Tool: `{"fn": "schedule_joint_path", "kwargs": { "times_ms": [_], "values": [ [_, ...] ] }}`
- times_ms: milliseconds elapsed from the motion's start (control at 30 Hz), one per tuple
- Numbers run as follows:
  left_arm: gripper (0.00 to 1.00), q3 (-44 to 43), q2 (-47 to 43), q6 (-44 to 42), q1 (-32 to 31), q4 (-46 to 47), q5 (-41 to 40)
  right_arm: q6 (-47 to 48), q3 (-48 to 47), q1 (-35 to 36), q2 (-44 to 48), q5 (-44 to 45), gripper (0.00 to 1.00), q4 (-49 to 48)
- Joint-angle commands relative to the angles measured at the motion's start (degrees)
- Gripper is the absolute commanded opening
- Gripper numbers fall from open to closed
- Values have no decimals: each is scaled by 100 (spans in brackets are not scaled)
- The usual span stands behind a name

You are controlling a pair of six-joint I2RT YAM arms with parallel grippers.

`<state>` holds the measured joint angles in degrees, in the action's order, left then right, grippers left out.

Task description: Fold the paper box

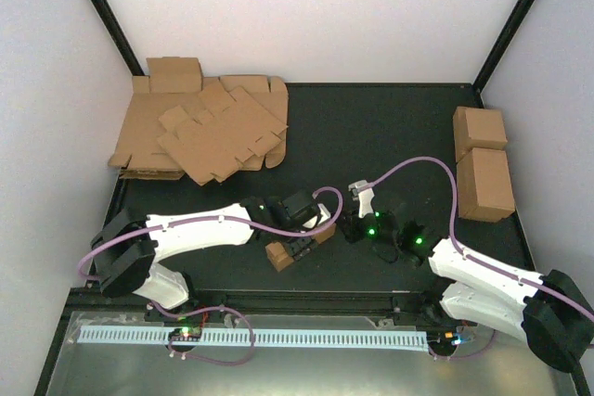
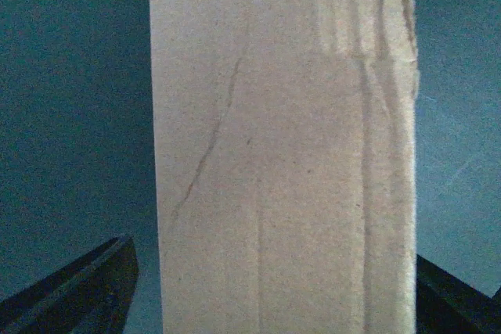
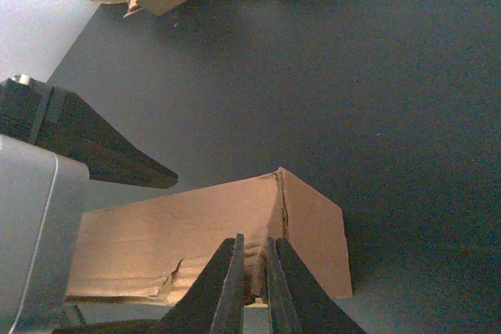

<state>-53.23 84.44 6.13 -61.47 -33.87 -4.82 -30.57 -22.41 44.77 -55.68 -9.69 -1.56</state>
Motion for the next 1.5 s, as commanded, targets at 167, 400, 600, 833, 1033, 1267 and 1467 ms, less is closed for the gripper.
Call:
{"fn": "schedule_joint_path", "kwargs": {
  "times_ms": [167, 400, 600, 833, 1033, 1267, 1467],
  "values": [
    [99, -594, -790, 279, -23, -408, 83, 60, -101, 45, 31, 184, 12, 137],
    [95, -400, -2030, 1191, -8, -908, 226, 52, -241, 47, -135, 129, 12, 136],
    [61, 353, -3339, 3165, 64, -1231, 412, 82, -259, 45, -159, 139, 12, 166],
    [23, 1464, -4670, 4422, 101, -764, 568, 55, -237, 45, -230, 78, 12, 80],
    [2, 2323, -4868, 4582, 346, 322, 956, 68, -241, 48, -265, 54, 12, 86],
    [2, 2495, -4928, 4487, 484, 849, 1070, 58, -212, 48, -262, 73, 12, 88],
    [2, 2652, -4916, 4504, 548, 1071, 1268, 50, -215, 49, -297, 51, 12, 77]
  ]
}}
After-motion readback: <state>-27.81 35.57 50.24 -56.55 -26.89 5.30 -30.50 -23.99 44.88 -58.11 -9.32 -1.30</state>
